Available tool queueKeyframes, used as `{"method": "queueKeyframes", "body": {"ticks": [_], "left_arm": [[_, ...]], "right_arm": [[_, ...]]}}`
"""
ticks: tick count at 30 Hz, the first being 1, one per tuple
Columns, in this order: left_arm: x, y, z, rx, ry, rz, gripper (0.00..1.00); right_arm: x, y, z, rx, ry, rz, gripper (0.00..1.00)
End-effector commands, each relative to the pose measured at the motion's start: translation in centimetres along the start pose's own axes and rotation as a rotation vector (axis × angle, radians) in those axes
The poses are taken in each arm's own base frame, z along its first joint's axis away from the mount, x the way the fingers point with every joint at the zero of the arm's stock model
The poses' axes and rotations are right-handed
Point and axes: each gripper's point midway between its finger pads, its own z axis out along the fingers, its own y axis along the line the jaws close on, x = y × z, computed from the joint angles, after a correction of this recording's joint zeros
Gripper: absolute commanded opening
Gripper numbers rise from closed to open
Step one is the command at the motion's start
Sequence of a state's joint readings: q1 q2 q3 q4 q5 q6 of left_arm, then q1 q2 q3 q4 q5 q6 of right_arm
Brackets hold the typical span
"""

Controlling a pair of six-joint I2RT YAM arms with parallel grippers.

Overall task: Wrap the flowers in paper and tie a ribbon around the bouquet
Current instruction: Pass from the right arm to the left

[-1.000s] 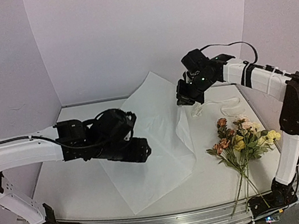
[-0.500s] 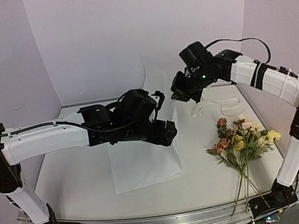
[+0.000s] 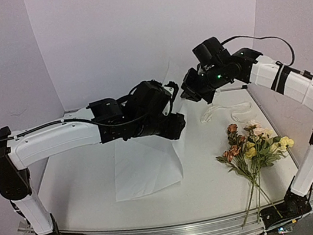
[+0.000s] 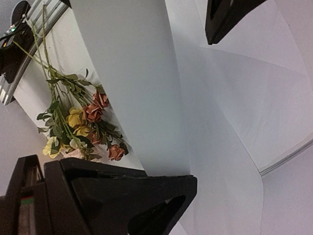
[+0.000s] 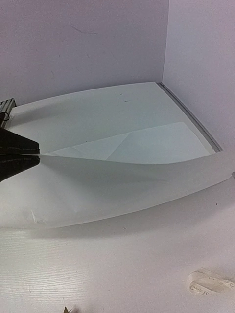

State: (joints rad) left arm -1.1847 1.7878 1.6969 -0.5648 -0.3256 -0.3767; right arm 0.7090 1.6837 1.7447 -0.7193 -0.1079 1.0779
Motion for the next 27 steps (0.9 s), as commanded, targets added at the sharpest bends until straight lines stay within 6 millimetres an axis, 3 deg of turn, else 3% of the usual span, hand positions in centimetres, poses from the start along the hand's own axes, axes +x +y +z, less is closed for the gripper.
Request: {"method": "queueKeyframes", "body": {"ticks": [1, 4, 6, 10, 12, 14, 18, 21, 23, 27], "left_arm": [[-3.3, -1.6, -0.7, 0.041, -0.054, 0.027, 0.35], [-5.7, -3.5, -1.9, 0.123, -0.099, 0.04, 0.13], [-8.1, -4.9, -3.5, 0.186, -0.152, 0.038, 0.03], [-13.5, -6.3, -7.3, 0.258, -0.282, 0.01, 0.0], [-15.9, -4.7, -8.7, 0.214, -0.335, -0.031, 0.0], [-18.1, -1.0, -9.7, 0.162, -0.375, -0.128, 0.0], [-18.1, 8.3, -10.3, 0.028, -0.364, -0.292, 0.0], [-15.8, 16.9, -10.9, -0.092, -0.343, -0.435, 0.0], [-13.9, 21.1, -11.7, -0.147, -0.336, -0.507, 0.0], [-7.7, 28.6, -11.5, -0.266, -0.257, -0.64, 0.0]], "right_arm": [[-1.6, 2.3, -4.7, -0.097, -0.094, -0.03, 0.0], [-2.3, 2.6, -6.8, -0.121, -0.139, -0.076, 0.03], [-2.8, 2.7, -8.3, -0.13, -0.18, -0.114, 0.14], [-4.2, 2.6, -11.8, -0.137, -0.285, -0.185, 0.4], [-4.9, 2.5, -13.7, -0.142, -0.339, -0.211, 0.54], [-5.4, 2.5, -15.3, -0.144, -0.384, -0.243, 0.66], [-5.9, 2.4, -17.0, -0.143, -0.432, -0.294, 0.8], [-5.9, 2.3, -16.4, -0.123, -0.427, -0.328, 0.85], [-5.7, 2.1, -15.1, -0.103, -0.404, -0.343, 0.87], [-4.8, 1.5, -11.6, -0.063, -0.333, -0.361, 0.9]]}}
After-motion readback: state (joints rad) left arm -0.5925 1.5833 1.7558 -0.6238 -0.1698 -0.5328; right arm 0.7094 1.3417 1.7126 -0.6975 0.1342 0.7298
